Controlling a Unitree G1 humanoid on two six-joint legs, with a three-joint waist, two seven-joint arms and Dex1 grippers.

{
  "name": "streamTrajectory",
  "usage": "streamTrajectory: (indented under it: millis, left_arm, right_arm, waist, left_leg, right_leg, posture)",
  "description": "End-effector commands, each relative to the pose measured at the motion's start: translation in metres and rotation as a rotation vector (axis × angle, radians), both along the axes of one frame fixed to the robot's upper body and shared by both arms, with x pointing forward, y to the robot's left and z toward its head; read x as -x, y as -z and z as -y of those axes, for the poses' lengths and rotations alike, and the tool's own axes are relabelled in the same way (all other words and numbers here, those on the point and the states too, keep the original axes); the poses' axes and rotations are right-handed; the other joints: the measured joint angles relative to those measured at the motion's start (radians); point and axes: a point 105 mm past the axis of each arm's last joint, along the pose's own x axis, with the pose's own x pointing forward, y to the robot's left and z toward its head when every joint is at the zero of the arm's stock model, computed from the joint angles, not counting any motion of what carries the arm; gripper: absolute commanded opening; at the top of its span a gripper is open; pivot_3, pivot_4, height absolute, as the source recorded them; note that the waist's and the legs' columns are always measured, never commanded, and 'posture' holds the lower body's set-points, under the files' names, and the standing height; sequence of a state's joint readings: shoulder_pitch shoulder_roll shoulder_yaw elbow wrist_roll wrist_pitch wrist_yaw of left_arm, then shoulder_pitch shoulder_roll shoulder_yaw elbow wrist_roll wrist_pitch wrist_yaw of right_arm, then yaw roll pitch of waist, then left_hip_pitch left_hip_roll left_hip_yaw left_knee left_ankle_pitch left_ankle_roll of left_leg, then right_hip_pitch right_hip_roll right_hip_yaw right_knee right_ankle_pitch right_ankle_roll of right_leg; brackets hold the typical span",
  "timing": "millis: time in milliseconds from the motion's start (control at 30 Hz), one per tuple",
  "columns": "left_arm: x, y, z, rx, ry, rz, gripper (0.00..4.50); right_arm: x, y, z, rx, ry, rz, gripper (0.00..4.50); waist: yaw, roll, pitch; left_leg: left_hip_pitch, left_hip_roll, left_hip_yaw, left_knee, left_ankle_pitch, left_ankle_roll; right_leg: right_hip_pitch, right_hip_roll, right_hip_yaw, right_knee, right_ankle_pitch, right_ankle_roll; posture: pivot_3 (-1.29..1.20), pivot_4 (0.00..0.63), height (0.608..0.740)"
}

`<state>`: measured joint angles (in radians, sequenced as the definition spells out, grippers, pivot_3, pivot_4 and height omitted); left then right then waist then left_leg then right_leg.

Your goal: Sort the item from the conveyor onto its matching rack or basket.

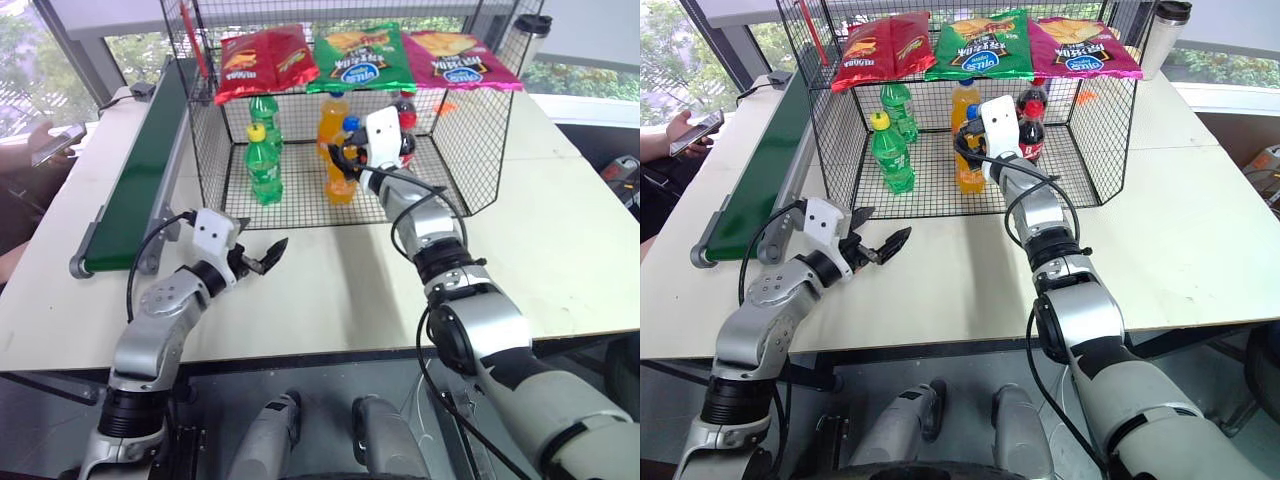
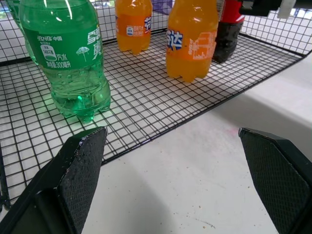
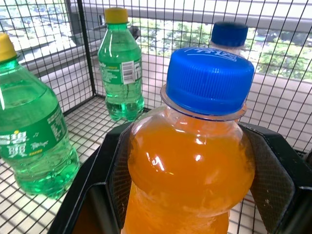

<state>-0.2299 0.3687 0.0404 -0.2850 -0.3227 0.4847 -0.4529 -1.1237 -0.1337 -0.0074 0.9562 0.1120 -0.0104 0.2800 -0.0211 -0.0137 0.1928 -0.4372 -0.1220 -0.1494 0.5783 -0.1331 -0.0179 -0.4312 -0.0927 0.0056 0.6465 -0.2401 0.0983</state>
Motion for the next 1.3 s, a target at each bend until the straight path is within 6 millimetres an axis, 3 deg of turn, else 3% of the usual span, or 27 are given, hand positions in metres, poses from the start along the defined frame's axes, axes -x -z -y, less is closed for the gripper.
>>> streamTrajectory:
  millis: [33, 100, 500, 633, 767, 967, 1100, 1300]
  left_arm:
    - [0.003, -0.013, 0.004, 0.003, 0.013, 0.064, 4.5]
    - [0.003, -0.013, 0.004, 0.003, 0.012, 0.065, 4.5]
    - [0.002, -0.013, 0.005, 0.006, 0.012, 0.064, 4.5]
    - [0.001, -0.015, 0.005, 0.008, 0.008, 0.081, 4.5]
    - [0.006, -0.015, 0.01, 0.026, 0.047, 0.069, 4.5]
    - [0.015, -0.008, 0.008, 0.023, 0.075, 0.029, 4.5]
    - [0.02, -0.003, 0.006, 0.01, 0.1, 0.0, 4.5]
    - [0.028, 0.006, 0.002, -0.027, 0.144, -0.044, 4.5]
  right_arm:
    - [0.002, -0.036, -0.009, -0.033, -0.027, 0.114, 3.7]
    - [0.002, -0.035, -0.01, -0.032, -0.035, 0.112, 4.46]
    - [0.018, -0.035, -0.015, 0.001, -0.151, 0.107, 4.46]
    - [0.039, -0.036, -0.008, 0.034, -0.226, 0.112, 4.46]
    - [0.077, -0.019, 0.003, 0.096, -0.394, 0.036, 4.46]
    - [0.149, 0.032, 0.016, 0.197, -0.641, -0.2, 4.46]
    - [0.171, 0.054, 0.019, 0.204, -0.655, -0.284, 4.46]
    - [0.171, 0.06, 0.027, 0.182, -0.592, -0.312, 4.46]
  waist:
    - [0.0, 0.0, 0.0]
    - [0.0, 0.0, 0.0]
    - [0.001, 0.0, 0.0]
    - [0.005, 0.0, 0.0]
    - [0.009, 0.0, 0.0]
    - [0.004, 0.0, 0.0]
    - [0.004, 0.0, 0.0]
    - [0.009, 0.0, 0.0]
  left_leg:
    - [0.0, 0.0, 0.0, 0.0, 0.0, 0.0]
    - [0.0, 0.0, 0.002, 0.0, 0.0, 0.0]
    - [0.004, 0.004, 0.007, -0.001, 0.0, 0.0]
    - [0.004, 0.004, 0.008, -0.001, 0.0, 0.0]
    - [0.004, 0.004, 0.008, -0.001, -0.001, 0.0]
    - [0.004, 0.005, 0.009, -0.001, -0.002, 0.001]
    - [0.004, 0.007, 0.012, 0.0, -0.003, -0.001]
    - [0.004, 0.008, 0.013, 0.0, -0.003, -0.001]
  right_leg:
    - [0.0, 0.0, 0.001, 0.0, 0.0, 0.0]
    - [0.0, 0.0, 0.002, 0.0, 0.0, 0.0]
    - [0.001, 0.004, 0.009, 0.0, 0.0, 0.0]
    - [0.001, 0.004, 0.01, 0.0, 0.0, -0.001]
    - [0.001, 0.004, 0.01, 0.0, 0.0, -0.001]
    - [0.001, 0.0, 0.01, -0.001, -0.003, -0.004]
    - [0.001, 0.0, 0.01, -0.002, -0.004, -0.002]
    - [0.003, 0.0, 0.01, -0.006, -0.004, -0.003]
  posture:
    - [0.0, 0.15, 0.739]
    - [0.0, 0.15, 0.739]
    - [0.0, 0.15, 0.739]
    - [0.0, 0.15, 0.739]
    - [0.0, 0.15, 0.739]
    - [0.0, 0.15, 0.739]
    - [0.0, 0.15, 0.739]
    - [0.0, 0.15, 0.739]
